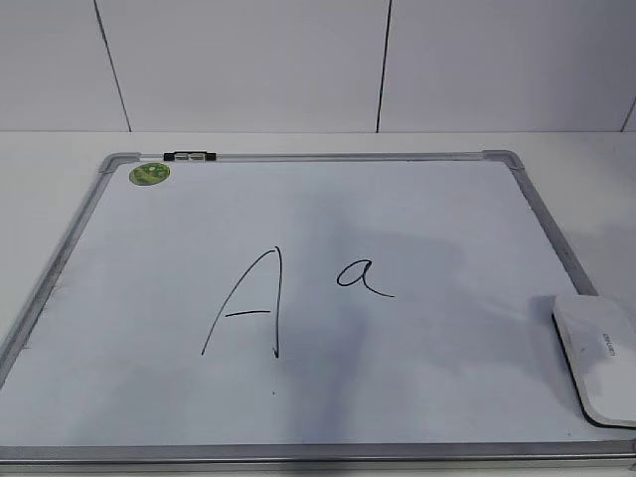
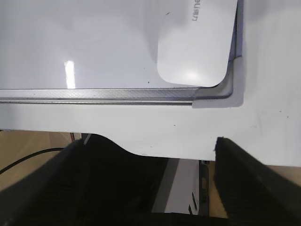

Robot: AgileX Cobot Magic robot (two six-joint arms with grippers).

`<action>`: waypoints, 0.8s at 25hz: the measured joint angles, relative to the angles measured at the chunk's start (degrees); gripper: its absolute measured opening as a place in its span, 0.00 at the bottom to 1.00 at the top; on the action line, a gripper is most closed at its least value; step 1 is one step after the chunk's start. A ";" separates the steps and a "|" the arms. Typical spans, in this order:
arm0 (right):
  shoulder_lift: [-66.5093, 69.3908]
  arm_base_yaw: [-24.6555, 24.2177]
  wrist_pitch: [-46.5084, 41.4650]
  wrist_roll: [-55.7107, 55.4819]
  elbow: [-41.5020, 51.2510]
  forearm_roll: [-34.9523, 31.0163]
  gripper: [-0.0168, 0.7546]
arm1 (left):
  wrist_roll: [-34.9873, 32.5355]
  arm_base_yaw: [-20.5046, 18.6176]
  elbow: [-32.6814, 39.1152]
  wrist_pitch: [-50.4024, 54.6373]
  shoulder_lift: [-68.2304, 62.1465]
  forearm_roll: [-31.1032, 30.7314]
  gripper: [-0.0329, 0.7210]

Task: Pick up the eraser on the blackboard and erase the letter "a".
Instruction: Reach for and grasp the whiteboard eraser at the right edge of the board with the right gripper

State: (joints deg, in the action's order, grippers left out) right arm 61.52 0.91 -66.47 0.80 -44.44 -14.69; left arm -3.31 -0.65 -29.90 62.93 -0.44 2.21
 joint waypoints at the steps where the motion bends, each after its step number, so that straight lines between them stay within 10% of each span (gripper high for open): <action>1: 0.54 0.00 0.00 -0.34 0.00 0.15 0.87 | 0.00 0.00 0.00 0.00 0.00 0.00 0.36; 20: 14.02 5.05 6.51 -4.40 -0.41 3.99 0.87 | 0.00 0.00 0.00 0.00 0.00 0.00 0.36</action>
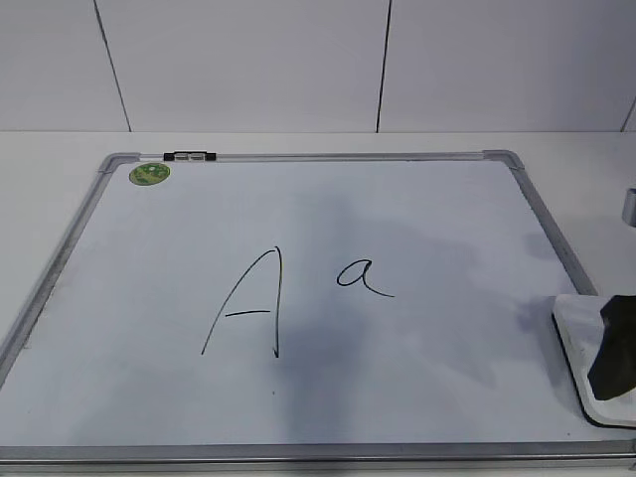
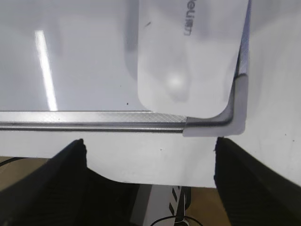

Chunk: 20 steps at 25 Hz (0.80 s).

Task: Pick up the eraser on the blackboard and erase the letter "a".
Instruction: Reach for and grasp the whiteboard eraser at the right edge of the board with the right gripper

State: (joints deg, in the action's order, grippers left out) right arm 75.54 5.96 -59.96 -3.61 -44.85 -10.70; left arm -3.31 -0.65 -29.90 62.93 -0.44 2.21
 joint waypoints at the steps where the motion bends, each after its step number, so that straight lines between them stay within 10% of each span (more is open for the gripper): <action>1: 0.00 0.00 0.00 0.00 0.00 0.00 0.87 | 0.00 0.00 0.00 0.00 0.00 0.00 0.36; 20: 13.46 1.91 1.31 -9.65 -8.98 9.32 0.88 | 0.00 0.00 0.00 0.00 0.00 0.00 0.36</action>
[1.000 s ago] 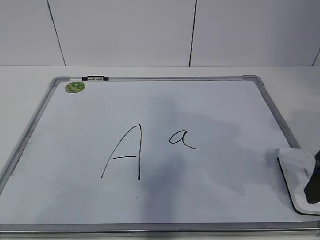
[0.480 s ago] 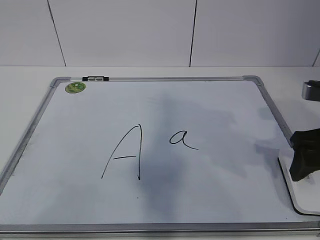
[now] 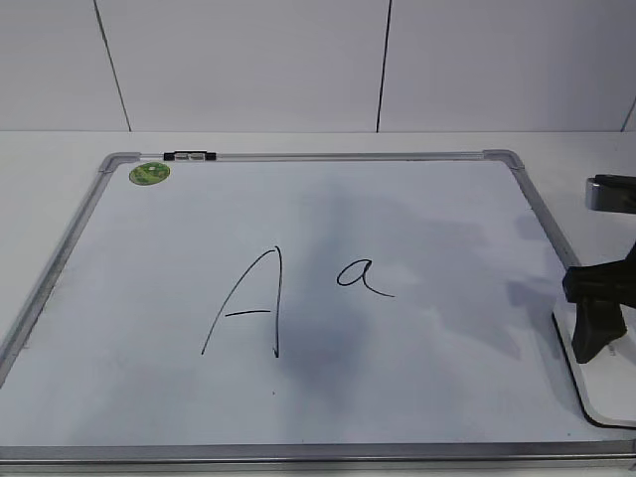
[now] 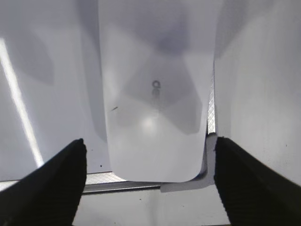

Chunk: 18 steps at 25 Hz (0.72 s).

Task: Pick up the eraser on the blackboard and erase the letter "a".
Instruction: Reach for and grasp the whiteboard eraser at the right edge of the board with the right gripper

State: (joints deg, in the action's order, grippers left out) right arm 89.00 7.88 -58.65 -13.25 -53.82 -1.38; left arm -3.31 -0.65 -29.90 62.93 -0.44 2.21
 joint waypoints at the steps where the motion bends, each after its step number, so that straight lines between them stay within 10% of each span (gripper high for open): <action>1: 0.27 0.00 0.39 -0.28 -0.04 0.25 0.88 | 0.00 0.00 0.00 0.00 0.00 0.00 0.36; 18: 6.51 0.00 4.02 -1.58 -0.88 1.38 0.88 | 0.00 0.00 0.00 0.00 0.00 0.00 0.36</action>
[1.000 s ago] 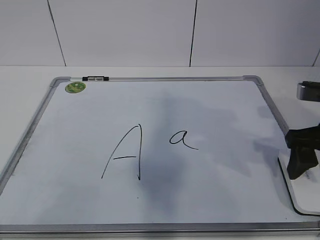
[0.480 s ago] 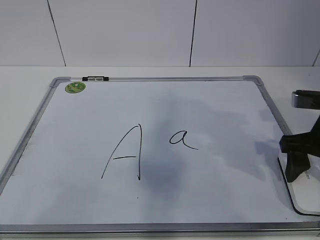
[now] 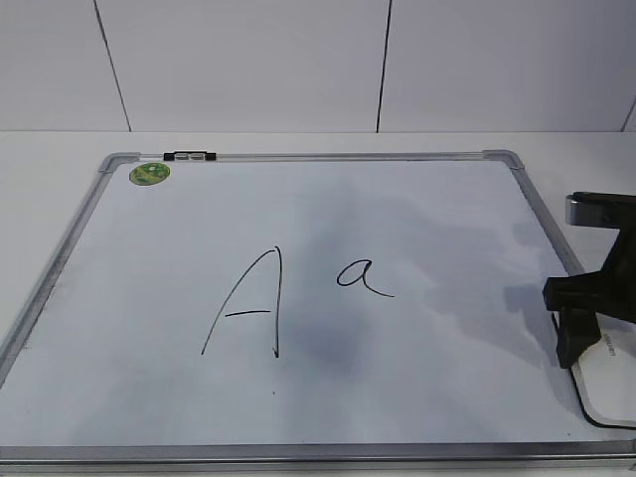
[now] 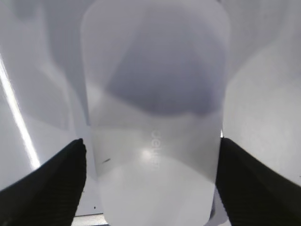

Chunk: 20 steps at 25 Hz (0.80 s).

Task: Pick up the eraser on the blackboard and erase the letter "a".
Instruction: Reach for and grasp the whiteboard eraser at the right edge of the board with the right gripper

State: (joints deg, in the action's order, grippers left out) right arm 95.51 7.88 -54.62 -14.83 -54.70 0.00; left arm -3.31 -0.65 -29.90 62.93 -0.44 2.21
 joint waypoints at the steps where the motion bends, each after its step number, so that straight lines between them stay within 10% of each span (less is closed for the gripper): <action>1: 0.40 0.00 0.14 -0.04 -0.12 0.00 0.88 | 0.00 0.00 0.00 0.00 0.00 0.00 0.36; 20: 2.62 0.00 1.41 -1.68 -0.34 0.71 0.80 | 0.00 0.00 0.00 0.00 0.00 0.00 0.36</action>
State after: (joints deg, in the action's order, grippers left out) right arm 98.13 7.88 -53.21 -16.52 -55.04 0.71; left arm -3.31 -0.65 -29.90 62.93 -0.44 2.21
